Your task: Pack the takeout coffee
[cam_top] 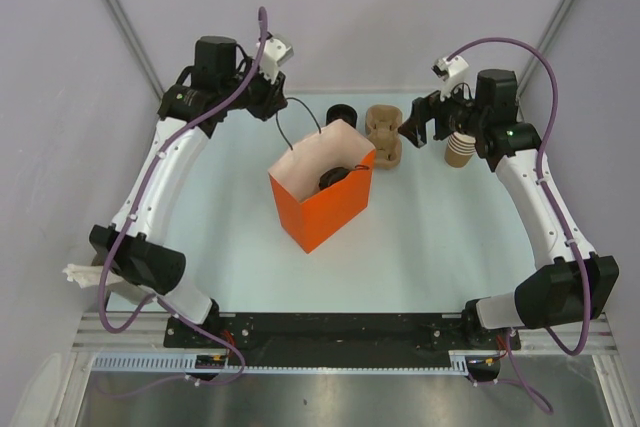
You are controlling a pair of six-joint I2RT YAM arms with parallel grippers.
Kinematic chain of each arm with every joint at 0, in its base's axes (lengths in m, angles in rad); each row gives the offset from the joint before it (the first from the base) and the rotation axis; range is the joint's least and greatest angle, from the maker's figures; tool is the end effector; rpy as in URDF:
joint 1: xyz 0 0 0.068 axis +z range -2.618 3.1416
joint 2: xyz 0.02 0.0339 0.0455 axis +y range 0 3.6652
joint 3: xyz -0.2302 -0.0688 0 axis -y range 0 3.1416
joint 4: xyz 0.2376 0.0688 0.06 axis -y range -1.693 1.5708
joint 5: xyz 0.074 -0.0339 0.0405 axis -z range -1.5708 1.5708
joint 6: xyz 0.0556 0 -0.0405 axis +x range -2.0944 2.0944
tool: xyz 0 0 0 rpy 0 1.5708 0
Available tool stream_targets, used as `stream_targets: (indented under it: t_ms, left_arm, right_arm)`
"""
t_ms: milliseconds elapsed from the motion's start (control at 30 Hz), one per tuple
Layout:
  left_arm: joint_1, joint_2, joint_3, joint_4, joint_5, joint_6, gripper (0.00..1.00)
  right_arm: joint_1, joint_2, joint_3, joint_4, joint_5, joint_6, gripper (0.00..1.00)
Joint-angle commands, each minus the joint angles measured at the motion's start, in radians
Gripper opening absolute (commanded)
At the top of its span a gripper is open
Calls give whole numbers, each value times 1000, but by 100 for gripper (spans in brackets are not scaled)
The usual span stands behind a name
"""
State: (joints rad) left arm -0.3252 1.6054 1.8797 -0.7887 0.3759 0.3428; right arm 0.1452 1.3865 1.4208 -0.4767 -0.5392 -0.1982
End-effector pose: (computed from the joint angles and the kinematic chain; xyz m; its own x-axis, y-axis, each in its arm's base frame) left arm 0.3250 -0.1311 0.4038 -0.2374 0.4100 -0.8806 0.7218 0.6811 0.1225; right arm 0.3157 0.0750 0.3558 -0.3005 -0.2147 -0.9293 -0.6553 0.7544 0.0376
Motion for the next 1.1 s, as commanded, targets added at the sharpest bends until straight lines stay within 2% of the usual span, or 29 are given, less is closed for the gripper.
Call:
stream_targets:
  t_ms: [0, 100, 233, 433, 833, 1067]
  left_arm:
    - [-6, -7, -2, -20, 26, 18, 21]
    - [-5, -15, 6, -44, 9, 24, 8]
    - [8, -35, 25, -72, -26, 16, 0]
    - [35, -67, 27, -107, -71, 2, 0]
    - [80, -130, 52, -147, -103, -4, 0]
    - [112, -151, 32, -168, -115, 4, 0]
  right_arm:
    - [-6, -1, 0, 78, -5, 28, 100]
    - [-6, 3, 1, 113, -2, 29, 100]
    - [-4, 20, 6, 186, -8, 43, 100]
    - [1, 114, 39, 277, -33, 74, 100]
    - [53, 347, 268, 253, -12, 92, 95]
    - [86, 470, 395, 254, -5, 115, 87]
